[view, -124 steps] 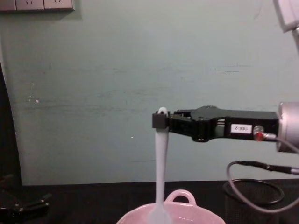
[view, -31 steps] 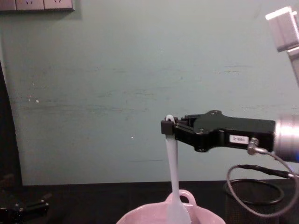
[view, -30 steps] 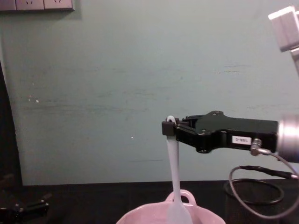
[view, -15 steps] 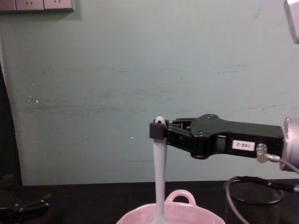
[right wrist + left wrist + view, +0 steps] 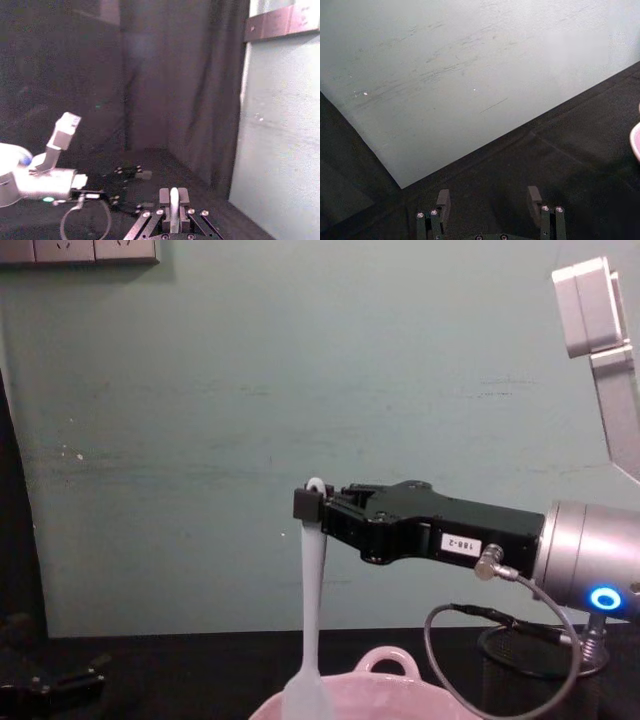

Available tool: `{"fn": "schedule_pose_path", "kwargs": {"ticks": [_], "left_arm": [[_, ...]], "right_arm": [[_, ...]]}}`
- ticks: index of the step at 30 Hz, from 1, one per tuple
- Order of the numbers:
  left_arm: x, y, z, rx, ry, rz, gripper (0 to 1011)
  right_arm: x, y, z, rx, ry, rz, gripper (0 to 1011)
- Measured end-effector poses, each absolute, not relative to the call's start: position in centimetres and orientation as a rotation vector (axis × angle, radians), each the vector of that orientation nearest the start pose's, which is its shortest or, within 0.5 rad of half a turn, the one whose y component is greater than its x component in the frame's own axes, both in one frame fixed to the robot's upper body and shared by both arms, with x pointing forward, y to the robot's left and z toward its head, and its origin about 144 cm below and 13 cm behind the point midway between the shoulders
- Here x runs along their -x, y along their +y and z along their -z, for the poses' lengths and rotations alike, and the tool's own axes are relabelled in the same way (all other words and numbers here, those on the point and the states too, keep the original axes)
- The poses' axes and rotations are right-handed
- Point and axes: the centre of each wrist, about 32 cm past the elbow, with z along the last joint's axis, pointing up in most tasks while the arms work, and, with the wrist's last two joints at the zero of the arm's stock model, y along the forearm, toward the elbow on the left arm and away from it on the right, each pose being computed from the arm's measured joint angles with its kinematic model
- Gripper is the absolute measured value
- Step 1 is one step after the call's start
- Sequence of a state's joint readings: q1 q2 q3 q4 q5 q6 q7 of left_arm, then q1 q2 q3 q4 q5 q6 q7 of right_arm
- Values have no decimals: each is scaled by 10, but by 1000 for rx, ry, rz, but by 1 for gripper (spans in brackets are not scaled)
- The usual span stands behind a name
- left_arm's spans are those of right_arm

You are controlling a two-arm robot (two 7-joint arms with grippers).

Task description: Use the one hand to pick up the spoon and stir the clear water in the bowl.

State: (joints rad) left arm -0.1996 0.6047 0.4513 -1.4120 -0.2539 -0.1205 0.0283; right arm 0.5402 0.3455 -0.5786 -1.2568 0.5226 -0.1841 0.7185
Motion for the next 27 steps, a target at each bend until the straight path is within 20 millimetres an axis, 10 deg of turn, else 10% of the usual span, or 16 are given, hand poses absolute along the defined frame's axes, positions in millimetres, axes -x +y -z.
{"fn": "schedule_pose_path", "kwargs": {"ticks": [27], "left_arm": [[-489, 310, -1140, -305, -285, -1248, 1011]], "right_arm": [[-560, -241, -1216, -20, -284, 547, 108]]}}
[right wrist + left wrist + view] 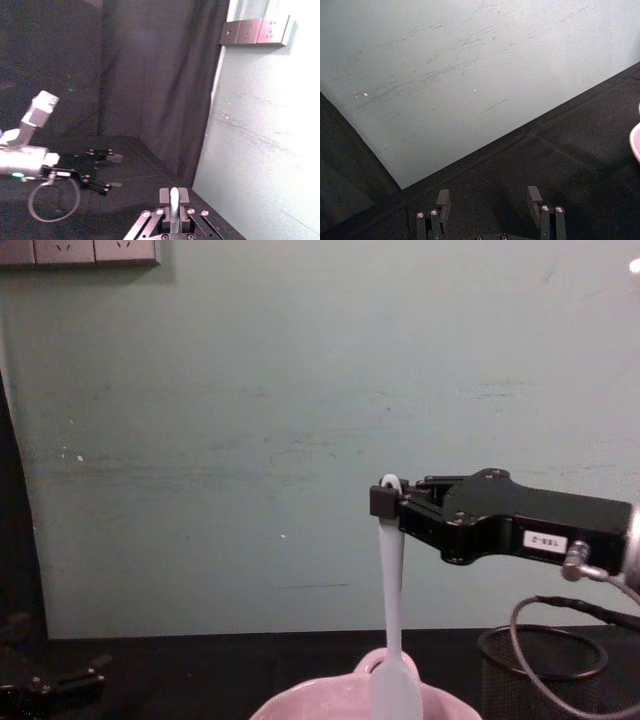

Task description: Use the one hand to pick up the spoon and stir the clear water in the bowl.

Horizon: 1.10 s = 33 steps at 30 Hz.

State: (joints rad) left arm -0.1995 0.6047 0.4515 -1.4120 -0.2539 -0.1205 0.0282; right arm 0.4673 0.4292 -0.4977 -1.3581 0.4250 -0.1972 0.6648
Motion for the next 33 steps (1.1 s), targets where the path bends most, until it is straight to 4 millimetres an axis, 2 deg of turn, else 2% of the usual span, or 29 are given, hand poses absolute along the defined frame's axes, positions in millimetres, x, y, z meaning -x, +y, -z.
{"fn": "schedule_pose_path", "kwargs": {"ticks": [7, 13, 19, 25, 33], "left_arm": [[-489, 310, -1140, -305, -285, -1248, 1011], [-489, 310, -1140, -304, -285, -1248, 1011], [-489, 310, -1140, -304, -285, -1248, 1011], [-489, 310, -1140, -304, -285, -1248, 1011], [-489, 310, -1140, -305, -285, -1248, 1011]], "right_arm": [[-545, -242, -1216, -24, -239, 496, 108], [-542, -228, -1210, -43, -207, 464, 108], [-549, -210, -1206, -65, -204, 461, 108], [-561, -195, -1200, -86, -232, 543, 108], [-570, -194, -1197, -80, -288, 628, 108]]}}
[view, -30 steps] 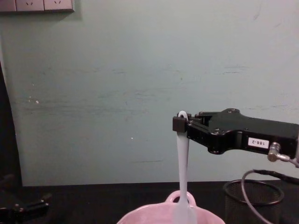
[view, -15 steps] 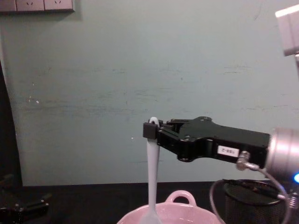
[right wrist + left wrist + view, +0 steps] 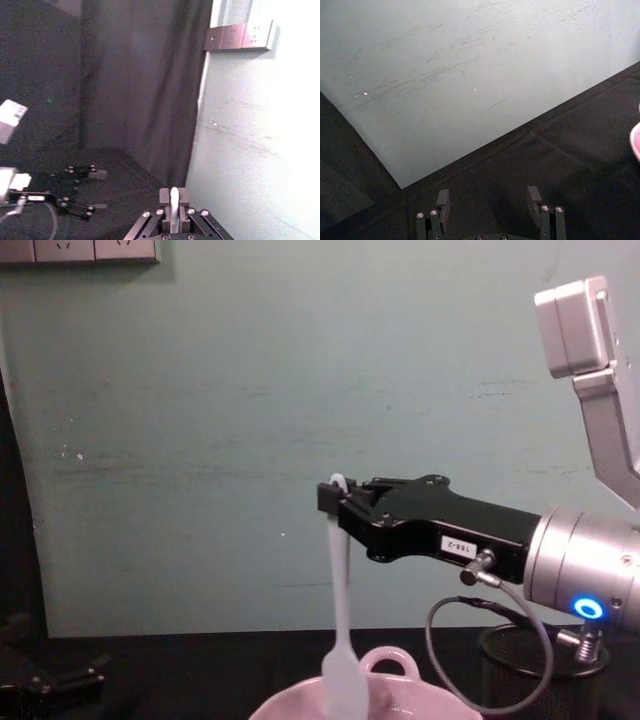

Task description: Use the one hand to pick up the spoon and stir the clear water in the bowl.

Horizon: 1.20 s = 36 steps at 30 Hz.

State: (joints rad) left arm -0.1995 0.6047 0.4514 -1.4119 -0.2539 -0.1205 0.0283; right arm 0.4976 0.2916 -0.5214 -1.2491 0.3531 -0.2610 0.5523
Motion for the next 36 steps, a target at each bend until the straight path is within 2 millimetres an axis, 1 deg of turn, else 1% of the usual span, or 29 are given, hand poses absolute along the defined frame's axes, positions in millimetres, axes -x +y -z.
{"fn": "schedule_pose_path", "kwargs": {"ticks": [4, 6, 9, 12, 16, 20, 25, 29, 30, 36], "left_arm": [[-489, 310, -1140, -304, -285, -1248, 1011], [-489, 310, -1140, -304, -285, -1248, 1011], [-489, 310, -1140, -304, -285, -1248, 1011], [-489, 310, -1140, -304, -285, -1248, 1011], [-489, 310, -1140, -304, -285, -1248, 1011], [-489, 310, -1140, -304, -285, -1248, 1011], [-489, 310, -1140, -304, -285, -1248, 1011], [-489, 310, -1140, -305, -285, -1248, 1011], [-489, 310, -1140, -304, -285, -1248, 1011], [-489, 310, -1140, -305, -285, -1248, 1011]], "right_arm": [[-571, -200, -1198, -70, -310, 655, 108], [-570, -207, -1199, -57, -329, 678, 108], [-568, -213, -1201, -46, -338, 687, 108], [-561, -222, -1205, -23, -336, 688, 108], [-554, -229, -1207, -13, -323, 671, 108], [-540, -235, -1209, -10, -298, 634, 108], [-528, -234, -1210, -23, -271, 597, 108], [-521, -227, -1207, -35, -243, 555, 108], [-521, -227, -1207, -35, -243, 555, 108], [-521, -210, -1197, -56, -230, 530, 108]]}}
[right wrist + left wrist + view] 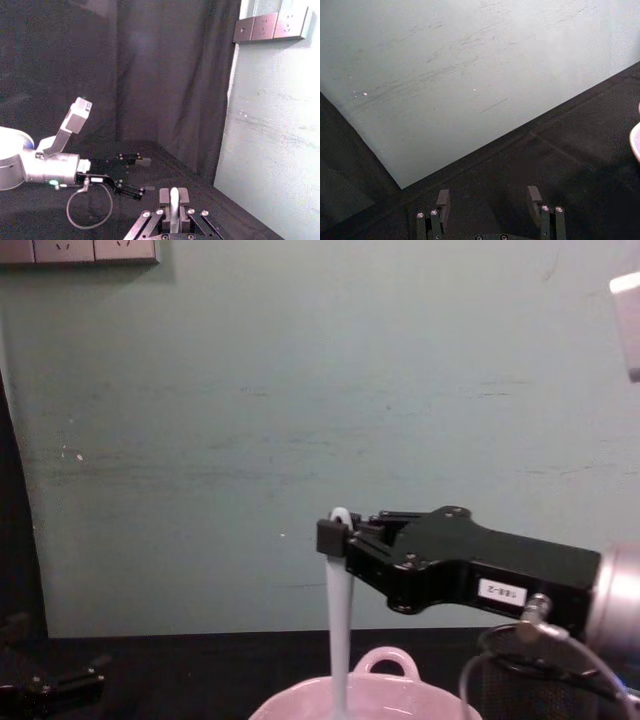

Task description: Use the one hand to pick up the spoon and stir the clear water in the bowl.

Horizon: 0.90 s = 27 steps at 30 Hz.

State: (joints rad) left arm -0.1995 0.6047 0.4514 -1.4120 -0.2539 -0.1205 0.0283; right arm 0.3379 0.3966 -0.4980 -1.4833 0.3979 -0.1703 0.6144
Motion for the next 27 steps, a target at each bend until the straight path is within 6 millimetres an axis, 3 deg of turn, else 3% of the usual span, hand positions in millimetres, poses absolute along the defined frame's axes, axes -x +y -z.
{"fn": "schedule_pose_path", "kwargs": {"ticks": [14, 21, 27], "left_arm": [[-489, 310, -1140, -305, -285, -1248, 1011], [-489, 310, -1140, -304, -285, -1248, 1011], [-489, 310, -1140, -304, -285, -1248, 1011]], "right_arm": [[-552, -195, -1187, -108, -265, 609, 108], [-567, -210, -1193, -109, -299, 684, 108], [-565, -226, -1206, -86, -314, 701, 108]]}}
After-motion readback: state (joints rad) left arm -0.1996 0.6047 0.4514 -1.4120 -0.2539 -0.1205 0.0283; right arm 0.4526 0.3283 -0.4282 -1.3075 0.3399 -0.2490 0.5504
